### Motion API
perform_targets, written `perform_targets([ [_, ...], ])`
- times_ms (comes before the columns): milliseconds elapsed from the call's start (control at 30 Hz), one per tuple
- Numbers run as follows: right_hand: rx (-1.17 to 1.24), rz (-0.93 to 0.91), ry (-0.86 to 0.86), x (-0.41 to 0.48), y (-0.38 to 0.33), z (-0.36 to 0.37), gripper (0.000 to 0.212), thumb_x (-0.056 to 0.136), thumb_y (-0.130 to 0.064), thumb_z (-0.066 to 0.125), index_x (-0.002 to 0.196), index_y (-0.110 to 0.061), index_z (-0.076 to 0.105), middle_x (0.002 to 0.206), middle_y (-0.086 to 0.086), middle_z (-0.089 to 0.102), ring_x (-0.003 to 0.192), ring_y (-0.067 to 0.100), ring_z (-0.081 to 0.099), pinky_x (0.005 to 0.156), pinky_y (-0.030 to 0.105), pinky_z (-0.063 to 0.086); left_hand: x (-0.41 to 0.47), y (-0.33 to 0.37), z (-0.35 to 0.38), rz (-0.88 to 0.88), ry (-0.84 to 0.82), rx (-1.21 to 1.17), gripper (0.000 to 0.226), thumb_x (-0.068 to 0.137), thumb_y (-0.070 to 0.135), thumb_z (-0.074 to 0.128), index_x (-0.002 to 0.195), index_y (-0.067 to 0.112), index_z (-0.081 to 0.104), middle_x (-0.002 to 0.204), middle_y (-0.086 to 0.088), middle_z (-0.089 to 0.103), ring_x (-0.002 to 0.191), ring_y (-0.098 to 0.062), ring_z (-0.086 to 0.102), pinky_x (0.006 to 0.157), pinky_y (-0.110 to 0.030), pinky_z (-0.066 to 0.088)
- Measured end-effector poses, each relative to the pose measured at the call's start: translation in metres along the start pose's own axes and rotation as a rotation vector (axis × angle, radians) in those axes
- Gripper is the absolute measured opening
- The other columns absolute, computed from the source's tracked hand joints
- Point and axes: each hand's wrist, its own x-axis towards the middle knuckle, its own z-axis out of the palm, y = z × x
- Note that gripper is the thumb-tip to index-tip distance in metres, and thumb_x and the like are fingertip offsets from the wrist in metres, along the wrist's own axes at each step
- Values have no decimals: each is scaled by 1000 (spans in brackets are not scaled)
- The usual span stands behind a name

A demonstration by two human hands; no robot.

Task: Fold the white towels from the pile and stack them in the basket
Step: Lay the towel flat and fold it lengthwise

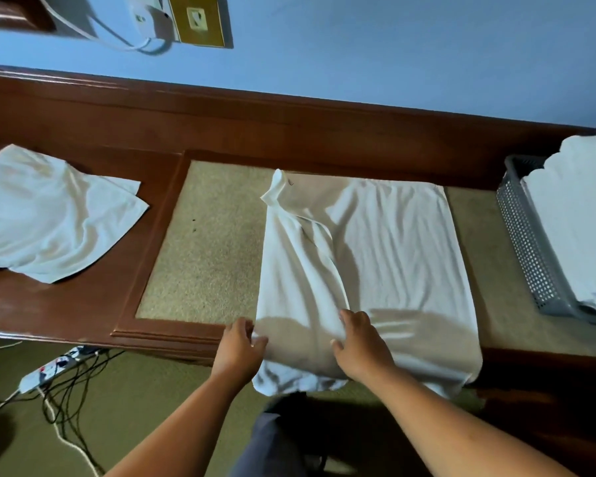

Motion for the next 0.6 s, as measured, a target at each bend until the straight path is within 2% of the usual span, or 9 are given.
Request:
perform_targets([
  [100, -3, 52, 59, 29, -11, -1, 69, 89, -33, 59, 149, -21, 29, 134, 7, 38, 122, 30, 49, 96, 40, 47, 30, 13, 5, -72, 28, -116, 42, 89, 27, 72, 124, 9, 55, 107, 0, 65, 103, -22, 65, 87, -32, 49],
  [200, -16, 126, 119, 65, -22, -6, 79, 87, -38, 59, 154, -20, 20, 138, 7, 37, 123, 30, 47, 95, 41, 48, 68, 33, 9, -216, 52, -302, 29, 91, 25, 70, 115, 12, 59, 94, 5, 66, 93, -22, 65, 87, -36, 54],
  [333, -6, 160, 151, 125, -34, -19, 85, 86, -46, 59, 155, -20, 16, 138, 8, 38, 124, 32, 45, 95, 42, 46, 135, 63, 8, -383, -5, -664, 24, 82, 23, 73, 99, 8, 69, 90, -12, 73, 78, -26, 68, 72, -39, 57],
  [433, 28, 163, 205, 167, -42, -27, 83, 85, -46, 60, 154, -21, 22, 132, 9, 43, 118, 34, 50, 91, 44, 47, 181, 81, 0, -385, -96, -736, 5, 86, 12, 70, 87, 7, 71, 89, -20, 73, 75, -29, 67, 73, -44, 57],
  [533, 22, 163, 291, 205, -47, -32, 77, 87, -48, 61, 152, -18, 33, 125, 12, 50, 107, 37, 55, 84, 46, 49, 225, 101, -10, -366, -164, -751, 11, 93, 3, 62, 92, 2, 73, 93, -21, 74, 82, -31, 69, 78, -44, 57],
  [600, -84, 99, 341, 230, -48, -37, 79, 79, -49, 69, 147, -17, 43, 118, 12, 55, 96, 35, 59, 75, 44, 52, 256, 119, -15, -332, -230, -803, 12, 90, 5, 64, 96, -2, 72, 99, -24, 72, 88, -34, 68, 85, -46, 56],
])
